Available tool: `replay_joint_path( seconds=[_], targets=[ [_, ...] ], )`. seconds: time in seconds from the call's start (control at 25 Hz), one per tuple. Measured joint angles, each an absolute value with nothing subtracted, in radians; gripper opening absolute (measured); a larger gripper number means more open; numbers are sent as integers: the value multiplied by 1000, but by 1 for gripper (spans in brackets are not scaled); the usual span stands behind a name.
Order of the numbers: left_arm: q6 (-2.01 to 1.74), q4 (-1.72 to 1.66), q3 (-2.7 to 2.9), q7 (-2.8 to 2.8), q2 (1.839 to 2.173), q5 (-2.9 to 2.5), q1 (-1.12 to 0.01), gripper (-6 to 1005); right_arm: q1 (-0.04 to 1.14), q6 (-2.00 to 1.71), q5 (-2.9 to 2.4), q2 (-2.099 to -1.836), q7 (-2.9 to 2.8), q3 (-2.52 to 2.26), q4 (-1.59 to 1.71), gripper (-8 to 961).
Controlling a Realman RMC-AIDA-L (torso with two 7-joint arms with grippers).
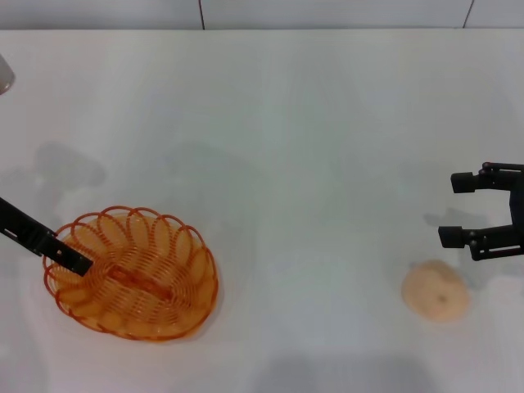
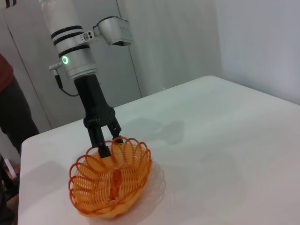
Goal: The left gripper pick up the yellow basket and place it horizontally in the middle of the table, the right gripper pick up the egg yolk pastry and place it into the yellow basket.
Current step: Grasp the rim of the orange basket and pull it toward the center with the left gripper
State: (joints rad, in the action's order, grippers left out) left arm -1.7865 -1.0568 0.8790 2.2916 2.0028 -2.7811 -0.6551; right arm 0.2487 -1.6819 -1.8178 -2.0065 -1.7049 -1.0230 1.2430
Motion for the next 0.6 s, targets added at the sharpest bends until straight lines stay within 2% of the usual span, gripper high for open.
replay_joint_path(
  seconds=[0.44, 0.6],
  targets=[
    [-1757, -1039, 899, 2310, 2005, -2793, -656, 788, 248, -1681, -1818, -2006, -1704, -1022, 1242, 871],
    [-1747, -1012, 902, 2315, 2016, -2828, -667, 761, 248, -1681, -1818, -2006, -1704, -1021, 1242, 871]
  ],
)
